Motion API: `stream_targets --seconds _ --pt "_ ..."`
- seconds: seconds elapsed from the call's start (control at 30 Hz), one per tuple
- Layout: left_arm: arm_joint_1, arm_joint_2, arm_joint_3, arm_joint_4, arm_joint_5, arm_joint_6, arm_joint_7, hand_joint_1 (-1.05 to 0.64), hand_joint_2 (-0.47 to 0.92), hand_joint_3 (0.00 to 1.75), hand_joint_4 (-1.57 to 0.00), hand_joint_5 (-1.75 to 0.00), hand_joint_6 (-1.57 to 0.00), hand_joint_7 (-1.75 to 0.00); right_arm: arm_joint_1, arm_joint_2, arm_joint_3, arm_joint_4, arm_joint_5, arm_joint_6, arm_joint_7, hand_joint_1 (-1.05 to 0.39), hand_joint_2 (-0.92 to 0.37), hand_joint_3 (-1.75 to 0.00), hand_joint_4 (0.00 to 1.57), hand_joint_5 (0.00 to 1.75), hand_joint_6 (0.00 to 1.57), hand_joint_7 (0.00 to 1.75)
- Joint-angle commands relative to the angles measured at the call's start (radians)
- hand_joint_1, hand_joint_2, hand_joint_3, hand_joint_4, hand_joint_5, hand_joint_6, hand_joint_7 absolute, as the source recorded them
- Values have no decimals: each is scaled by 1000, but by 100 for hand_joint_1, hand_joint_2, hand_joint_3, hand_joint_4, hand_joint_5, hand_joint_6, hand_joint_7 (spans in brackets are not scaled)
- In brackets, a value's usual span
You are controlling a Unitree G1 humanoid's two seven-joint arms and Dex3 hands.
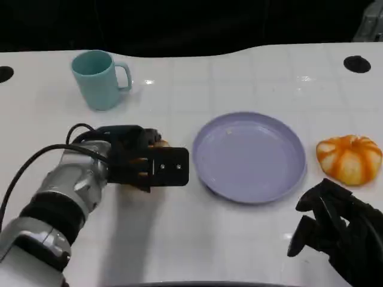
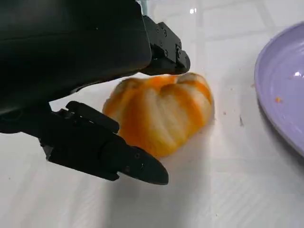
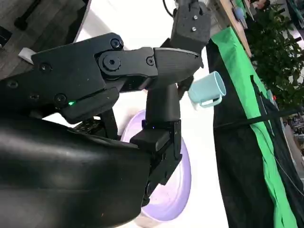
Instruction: Grasp the bread from the table and place it into the plate.
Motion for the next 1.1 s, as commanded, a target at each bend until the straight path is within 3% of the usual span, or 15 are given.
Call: stream_targets --seconds 0.03,0.37,0.5,0.57,0.67,0.73,0.77,0.8,0.83,1.0,1.1 --pt "-28 -14 -14 68 -4 -9 64 -46 84 0 -10 -10 -21 0 8 -14 -16 -13 17 4 6 -46 -92 -35 64 175 50 159" --pt "-34 -52 -69 233 24 -67 286 -34 87 1 -22 -9 -29 -2 14 -16 -20 -14 23 1 10 -47 -92 -35 63 175 50 160" --pt "-18 -58 -59 266 8 -92 386 -20 90 1 -35 -12 -40 -4 18 -19 -21 -17 24 -1 15 -47 -92 -35 64 175 50 160" --pt "-9 -59 -37 276 -15 -117 433 -16 92 3 -50 -16 -53 -6 20 -19 -22 -20 25 1 15 -47 -92 -35 63 175 49 160" --pt "-5 -58 -23 289 -33 -145 465 -18 92 14 -75 -27 -72 -10 22 -19 -22 -28 24 8 9 -47 -92 -35 64 175 49 160" --pt "-4 -55 -29 296 -29 -163 493 -19 92 19 -79 -64 -92 -7 23 -20 -21 -30 23 9 8 -47 -92 -36 64 175 49 160" --pt "-4 -54 -36 298 -22 -170 514 -22 92 20 -82 -121 -110 -16 23 -20 -22 -30 24 9 9 -47 -92 -36 64 175 49 160" --pt "-3 -53 -41 300 -17 -175 531 -24 92 24 -81 -146 -105 -48 23 -19 -22 -31 25 10 9 -47 -92 -36 64 175 49 160" --pt "-3 -53 -44 302 -14 -177 544 -25 92 26 -80 -160 -94 -80 23 -19 -22 -29 25 8 11 -47 -92 -36 64 175 49 161" --pt "-1 -56 -43 306 -22 -181 592 -24 92 29 -78 -174 -71 -138 22 -22 -21 -26 22 1 15 -48 -92 -36 64 175 48 161" --pt "2 -58 -29 304 -37 -193 618 -20 92 29 -83 -175 -67 -156 23 -23 -20 -27 22 1 16 -48 -92 -36 64 175 48 162"
